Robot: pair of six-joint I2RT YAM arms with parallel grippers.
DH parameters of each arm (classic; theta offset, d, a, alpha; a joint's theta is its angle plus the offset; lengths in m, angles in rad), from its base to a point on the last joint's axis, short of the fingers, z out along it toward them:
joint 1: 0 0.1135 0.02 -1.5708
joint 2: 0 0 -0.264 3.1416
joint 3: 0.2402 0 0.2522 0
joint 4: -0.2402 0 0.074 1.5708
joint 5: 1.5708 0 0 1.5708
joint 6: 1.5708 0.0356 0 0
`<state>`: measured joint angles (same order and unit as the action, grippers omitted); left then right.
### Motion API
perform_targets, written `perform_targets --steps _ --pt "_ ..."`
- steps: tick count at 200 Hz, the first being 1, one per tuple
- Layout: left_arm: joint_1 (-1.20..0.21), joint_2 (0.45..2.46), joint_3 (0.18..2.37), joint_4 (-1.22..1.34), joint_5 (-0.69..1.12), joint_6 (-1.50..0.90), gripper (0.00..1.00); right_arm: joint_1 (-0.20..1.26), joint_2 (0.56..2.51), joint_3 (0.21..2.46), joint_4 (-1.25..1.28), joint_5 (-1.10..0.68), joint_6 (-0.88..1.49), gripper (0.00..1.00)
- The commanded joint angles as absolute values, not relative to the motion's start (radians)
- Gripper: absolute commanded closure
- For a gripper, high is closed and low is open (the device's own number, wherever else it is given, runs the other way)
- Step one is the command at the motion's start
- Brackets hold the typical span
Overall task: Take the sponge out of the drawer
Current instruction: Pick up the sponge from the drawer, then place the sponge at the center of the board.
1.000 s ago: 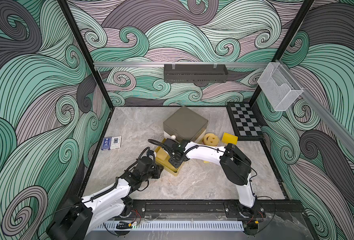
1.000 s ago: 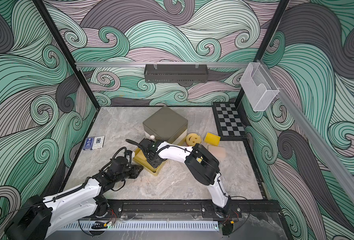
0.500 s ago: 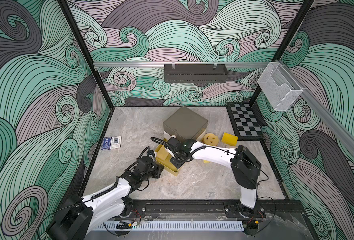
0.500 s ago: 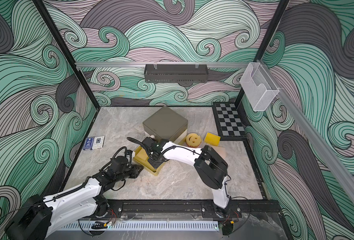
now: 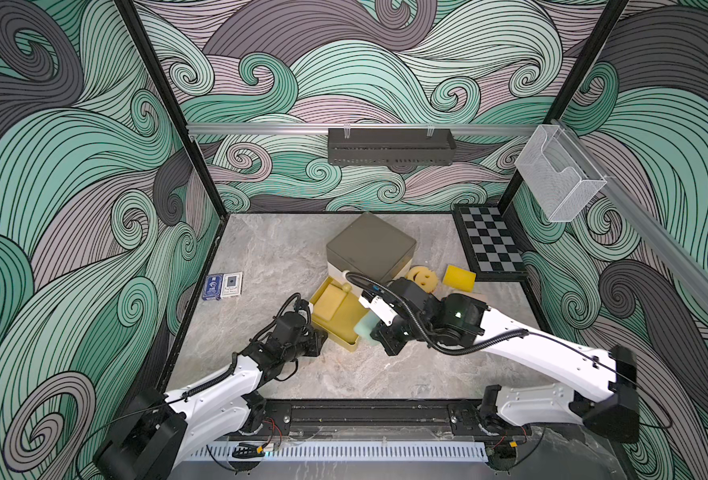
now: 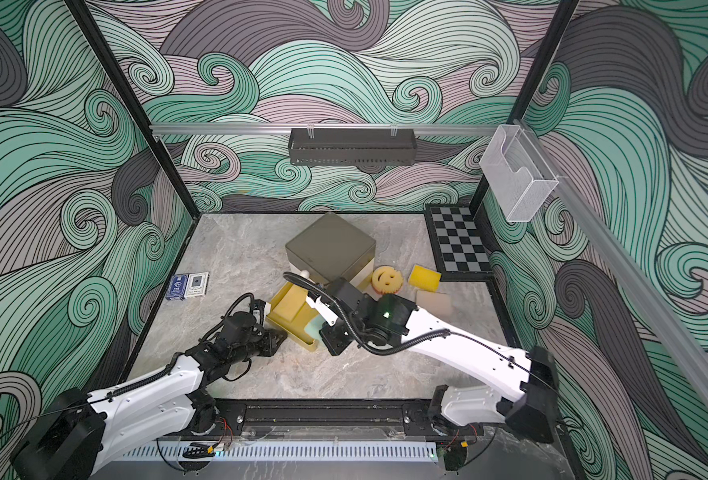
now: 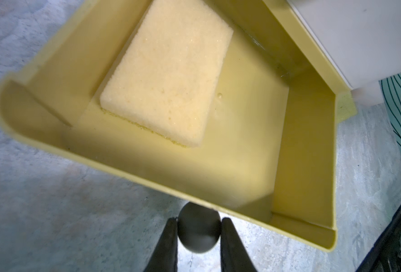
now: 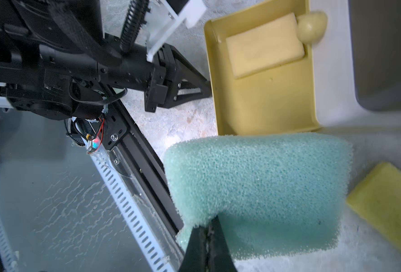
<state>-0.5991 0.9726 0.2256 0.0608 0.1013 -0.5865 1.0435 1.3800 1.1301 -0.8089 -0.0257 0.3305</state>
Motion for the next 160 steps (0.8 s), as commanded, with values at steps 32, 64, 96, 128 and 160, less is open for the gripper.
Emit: perform_targets --steps 32,64,96,128,160 --pt "-0.606 0.979 0.264 0.106 0.129 -0.566 0.83 0.975 1.278 0.858 -0.859 0.001 0.572 1.0" --pt "-0.606 0.974 0.262 0.106 0.127 -0.567 0.84 0.871 1.344 0.793 -0.856 0.034 0.644 1.0" --pt "-0.606 0.984 0.265 0.108 0.127 -0.567 0.83 0.79 1.436 0.776 -0.823 0.039 0.671 1.0" --pt "-0.606 0.986 0.266 0.106 0.13 -0.566 0.83 0.735 1.5 0.77 -0.784 0.078 0.655 0.84" --pt "-0.606 0.976 0.262 0.101 0.12 -0.568 0.83 0.751 1.484 0.822 -0.778 0.103 0.577 0.49"
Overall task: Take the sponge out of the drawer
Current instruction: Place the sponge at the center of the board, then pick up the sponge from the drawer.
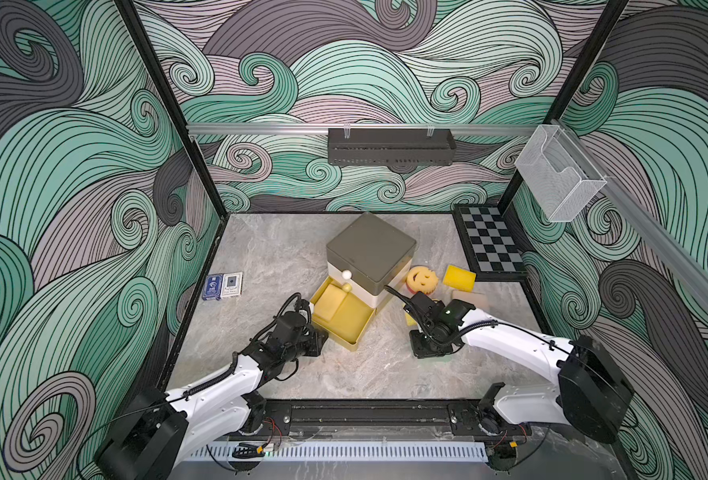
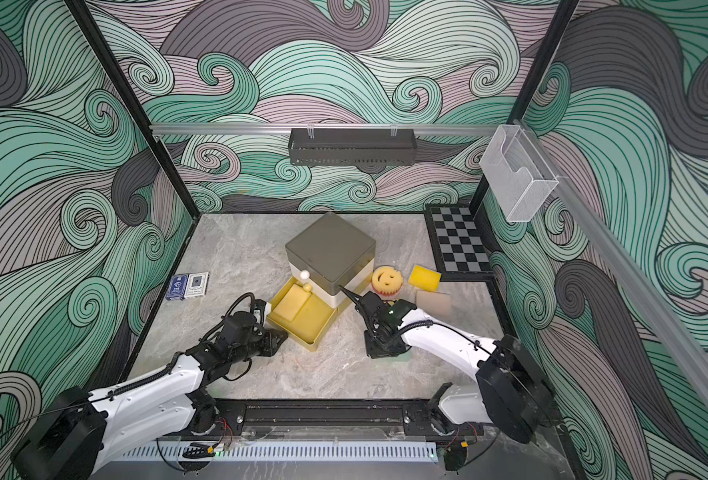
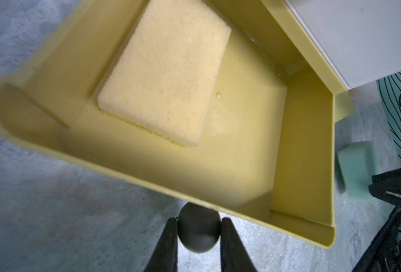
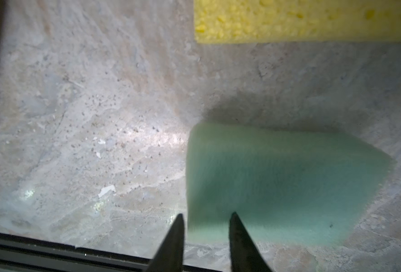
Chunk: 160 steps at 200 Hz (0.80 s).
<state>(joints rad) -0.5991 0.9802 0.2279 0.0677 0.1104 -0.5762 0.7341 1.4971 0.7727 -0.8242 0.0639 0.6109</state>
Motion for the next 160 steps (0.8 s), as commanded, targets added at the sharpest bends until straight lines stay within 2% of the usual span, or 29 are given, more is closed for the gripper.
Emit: perform_targets --steps 1,24,72,160 --pt "-0.606 0.977 0.262 0.1 0.12 -0.568 0.83 0.754 1.482 0.824 -0.778 0.105 0.573 0.49" --pt "-0.606 0.981 0.261 0.103 0.118 -0.569 0.83 0.838 1.423 0.894 -0.782 0.111 0.497 0.46" --pt "-0.606 0.99 0.263 0.103 0.114 -0.571 0.83 0.99 1.418 1.002 -0.655 -0.052 0.398 0.48" --pt "-0.606 0.971 0.261 0.086 0.095 -0.584 0.83 0.982 1.916 1.46 -0.67 -0.11 0.208 0.51"
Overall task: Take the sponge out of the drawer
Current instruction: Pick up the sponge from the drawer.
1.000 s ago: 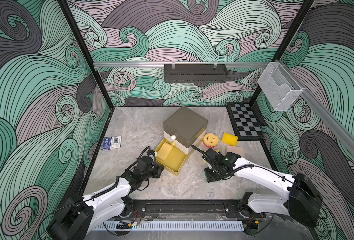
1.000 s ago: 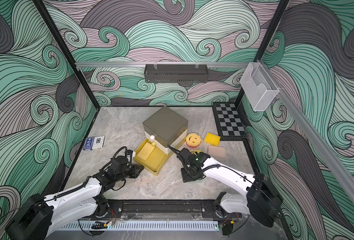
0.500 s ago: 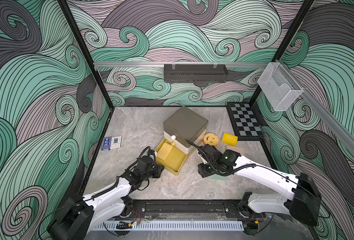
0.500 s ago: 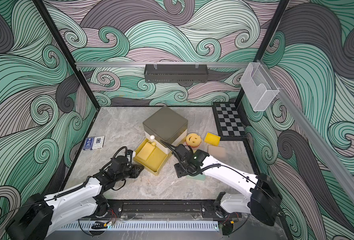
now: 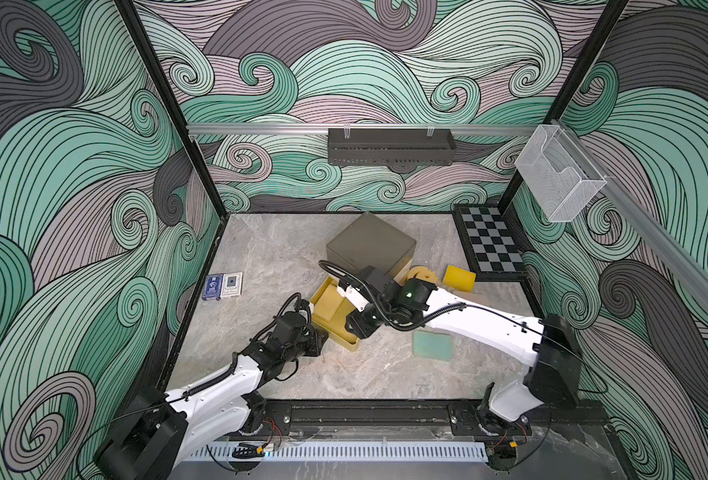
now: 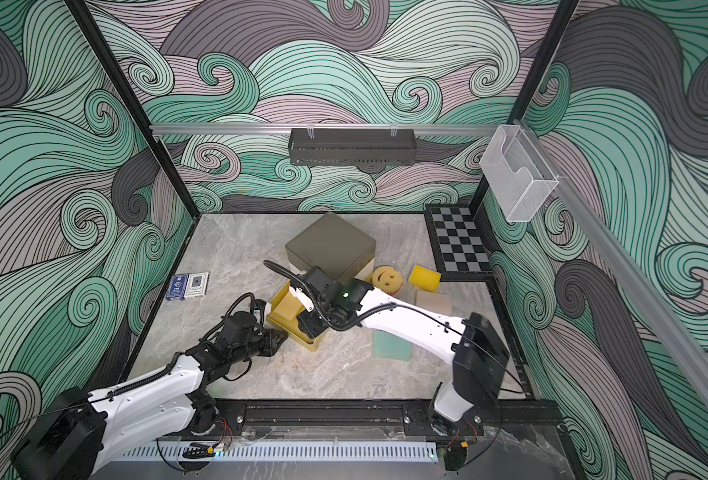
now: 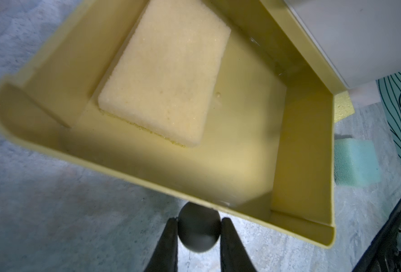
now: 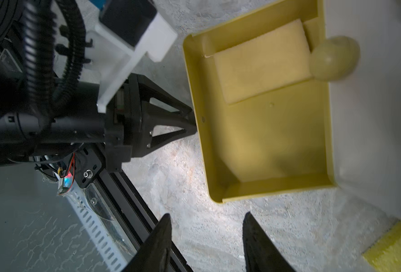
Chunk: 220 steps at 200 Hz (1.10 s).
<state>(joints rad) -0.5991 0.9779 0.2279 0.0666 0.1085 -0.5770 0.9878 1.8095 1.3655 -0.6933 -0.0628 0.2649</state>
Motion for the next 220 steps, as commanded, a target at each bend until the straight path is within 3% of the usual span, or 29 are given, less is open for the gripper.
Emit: perform_targets --steps 1,59,113,183,220 --pt "-0.606 0.971 0.261 0.086 0.095 -0.583 0.83 0.981 1.922 1.463 -0.67 -0.112 0.207 0.51" --pt "-0.606 0.976 0.258 0.097 0.111 -0.576 0.83 0.941 2.133 1.645 -0.698 -0.103 0.143 0.52" --pt "-0.606 0.985 0.262 0.104 0.119 -0.572 0.83 0.937 2.232 1.664 -0.696 -0.107 0.129 0.53" --pt "-0.606 0.991 0.264 0.107 0.128 -0.572 0.83 0.969 2.292 1.706 -0.696 -0.047 0.122 0.53" --pt "-0.606 1.003 0.277 0.103 0.151 -0.557 0.83 0.984 2.318 1.751 -0.683 -0.023 0.132 0.48"
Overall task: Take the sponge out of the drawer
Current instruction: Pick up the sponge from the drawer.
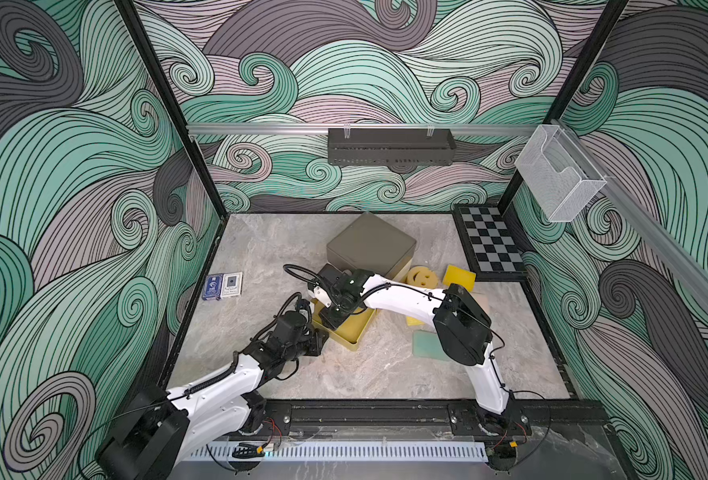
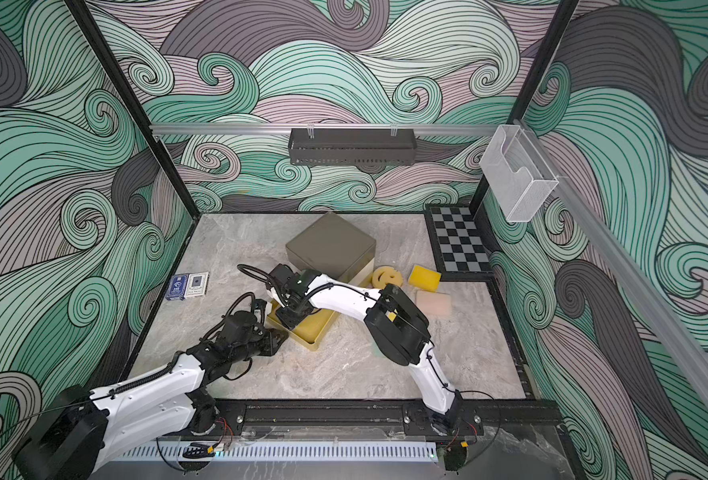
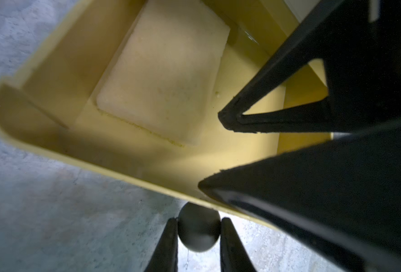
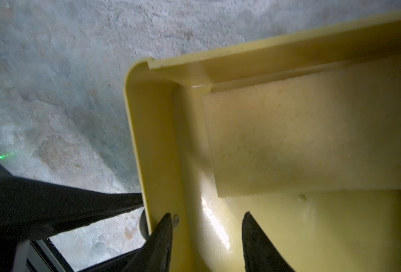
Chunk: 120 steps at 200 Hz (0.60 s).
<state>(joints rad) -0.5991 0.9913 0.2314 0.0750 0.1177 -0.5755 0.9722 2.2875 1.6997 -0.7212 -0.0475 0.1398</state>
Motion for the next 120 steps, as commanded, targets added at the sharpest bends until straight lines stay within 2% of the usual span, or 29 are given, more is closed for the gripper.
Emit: perform_targets --steps 1,67,120 --pt "-0.606 1.005 0.277 0.103 0.151 -0.557 0.83 0.985 2.32 1.754 -0.683 -0.022 0.132 0.48" --pt "-0.606 1.005 0.277 0.101 0.152 -0.56 0.83 0.99 2.421 1.812 -0.69 0.051 0.103 0.44" --pt "-0.606 1.02 0.282 0.108 0.158 -0.559 0.83 0.989 2.464 1.813 -0.699 0.128 0.091 0.48"
